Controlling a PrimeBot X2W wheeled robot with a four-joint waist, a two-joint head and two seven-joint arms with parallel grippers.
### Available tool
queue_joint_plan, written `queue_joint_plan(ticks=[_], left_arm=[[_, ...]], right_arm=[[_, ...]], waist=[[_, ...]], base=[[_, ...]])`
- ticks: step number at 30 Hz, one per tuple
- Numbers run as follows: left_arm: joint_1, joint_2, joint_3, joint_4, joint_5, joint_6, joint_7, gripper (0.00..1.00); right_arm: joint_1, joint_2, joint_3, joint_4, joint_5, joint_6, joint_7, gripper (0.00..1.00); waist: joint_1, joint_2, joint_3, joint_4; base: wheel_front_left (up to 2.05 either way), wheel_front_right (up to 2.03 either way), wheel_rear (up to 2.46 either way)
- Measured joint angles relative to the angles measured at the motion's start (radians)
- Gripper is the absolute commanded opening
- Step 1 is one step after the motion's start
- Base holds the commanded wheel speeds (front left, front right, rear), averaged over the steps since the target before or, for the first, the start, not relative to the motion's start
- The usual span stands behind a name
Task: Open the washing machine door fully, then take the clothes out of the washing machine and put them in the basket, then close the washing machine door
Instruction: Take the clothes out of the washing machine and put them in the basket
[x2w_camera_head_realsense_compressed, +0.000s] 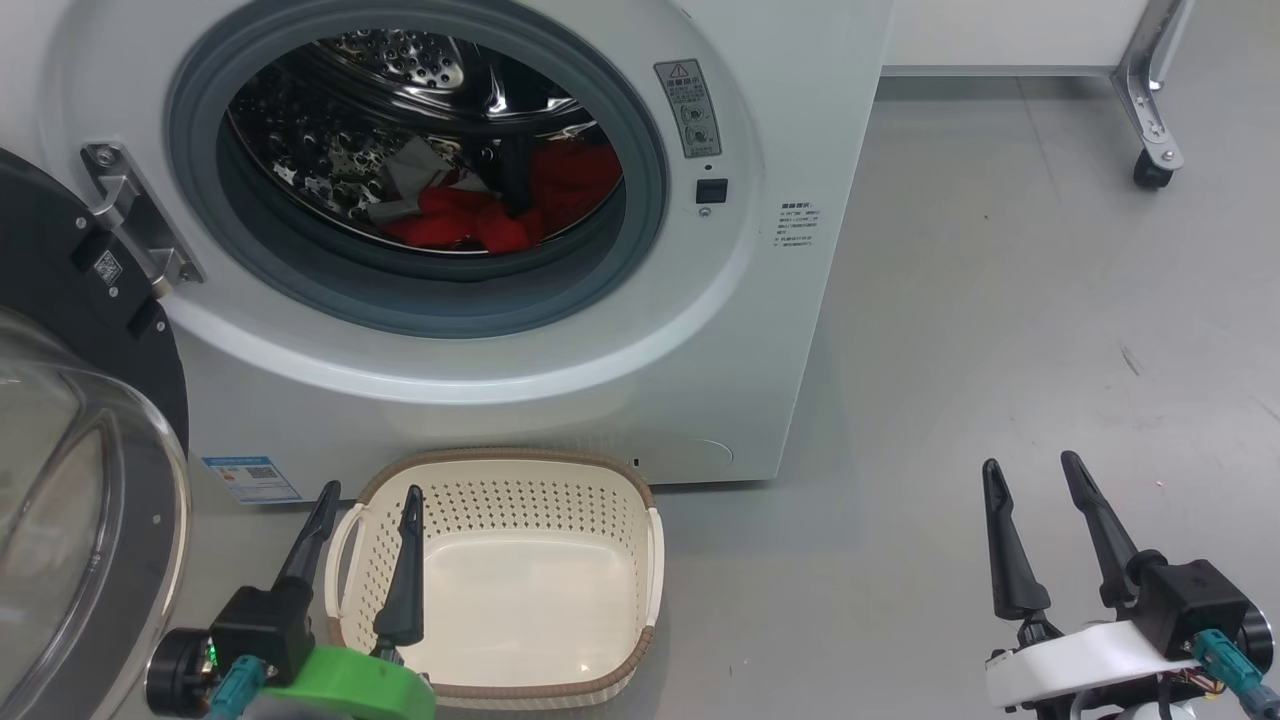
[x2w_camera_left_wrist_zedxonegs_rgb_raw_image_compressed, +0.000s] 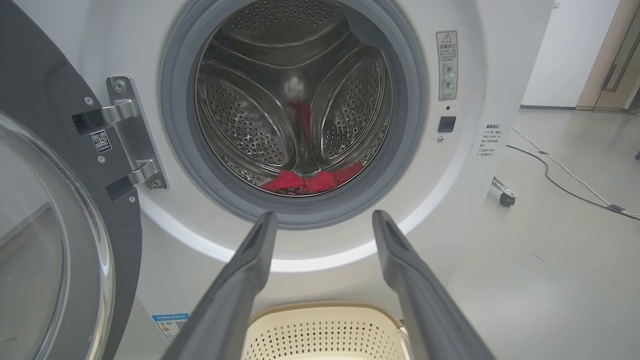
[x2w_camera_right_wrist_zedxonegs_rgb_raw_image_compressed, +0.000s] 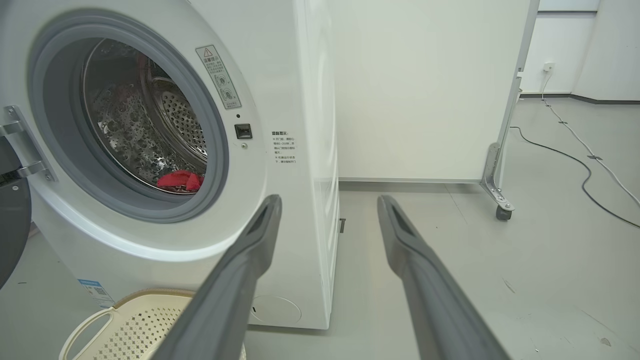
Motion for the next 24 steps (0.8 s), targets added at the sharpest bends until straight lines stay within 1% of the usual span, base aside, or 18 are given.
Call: queue_joint_plan(ticks=[12, 24], left_arm=[[0.002, 0.000, -0.011, -0.002, 0.000, 0.001, 0.009, 1.00], [-0.017, 0.000, -0.035, -0.005, -0.020, -0.002, 0.041, 1.00]], right_arm=[[0.000, 0.000, 0.010, -0.002, 0.000, 0.000, 0.000, 1.00], [-0.003, 0.000, 0.029, -0.037, 0.000, 0.001, 0.000, 1.00]], waist=[[0.0000, 0.0000, 0.003, -0.004], [0.0000, 0.0000, 0.069, -0.012]], base=[[0.00, 0.00, 0.00], [0.00, 0.00, 0.00]])
